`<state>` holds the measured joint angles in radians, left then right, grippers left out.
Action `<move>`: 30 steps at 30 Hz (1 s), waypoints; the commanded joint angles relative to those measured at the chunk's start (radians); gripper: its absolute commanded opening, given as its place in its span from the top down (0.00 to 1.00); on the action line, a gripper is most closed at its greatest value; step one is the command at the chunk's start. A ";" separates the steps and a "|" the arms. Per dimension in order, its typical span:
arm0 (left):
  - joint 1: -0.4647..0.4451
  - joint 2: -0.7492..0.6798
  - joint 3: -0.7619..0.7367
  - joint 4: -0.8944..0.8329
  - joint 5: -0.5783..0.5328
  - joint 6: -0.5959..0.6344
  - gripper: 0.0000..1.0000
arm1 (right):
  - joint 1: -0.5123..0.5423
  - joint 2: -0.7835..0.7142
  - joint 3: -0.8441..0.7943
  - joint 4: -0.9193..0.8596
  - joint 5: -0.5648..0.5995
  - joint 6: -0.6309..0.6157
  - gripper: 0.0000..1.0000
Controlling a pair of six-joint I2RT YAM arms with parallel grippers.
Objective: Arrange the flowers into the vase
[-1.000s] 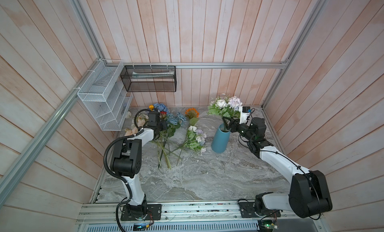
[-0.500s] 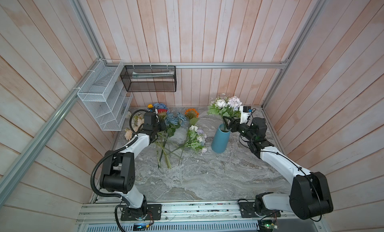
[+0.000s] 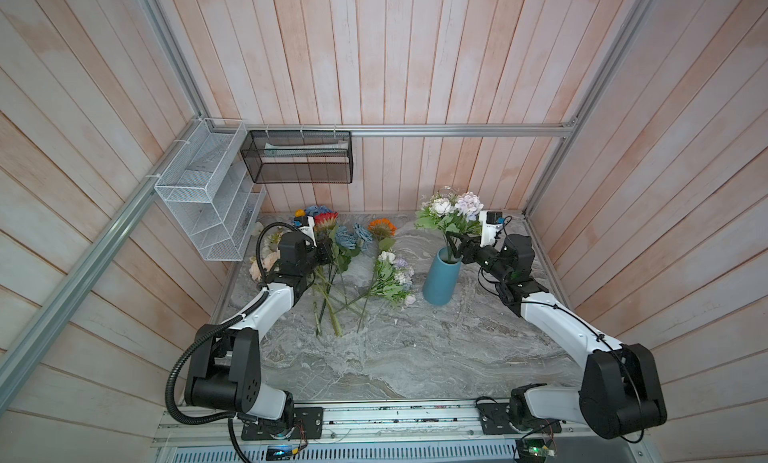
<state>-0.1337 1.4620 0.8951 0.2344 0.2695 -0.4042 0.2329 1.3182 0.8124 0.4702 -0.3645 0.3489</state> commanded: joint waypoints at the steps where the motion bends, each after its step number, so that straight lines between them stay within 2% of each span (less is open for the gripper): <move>1: -0.013 -0.063 0.004 0.082 0.016 0.010 1.00 | -0.003 -0.024 -0.012 0.001 -0.007 0.006 0.30; 11: -0.014 -0.172 0.079 0.030 0.003 0.062 1.00 | -0.002 -0.027 -0.011 0.006 -0.012 0.009 0.30; 18: -0.015 -0.226 0.090 -0.019 -0.099 0.129 1.00 | -0.003 -0.031 -0.013 0.007 -0.014 0.013 0.30; 25: -0.019 -0.209 0.056 -0.011 -0.098 0.106 1.00 | -0.002 -0.031 -0.013 0.013 -0.019 0.018 0.30; 30: -0.032 -0.186 0.019 0.003 -0.082 0.042 1.00 | -0.003 -0.029 -0.013 0.011 -0.019 0.019 0.30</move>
<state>-0.1516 1.2556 0.9432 0.2352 0.1818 -0.3279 0.2329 1.3048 0.8104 0.4709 -0.3683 0.3599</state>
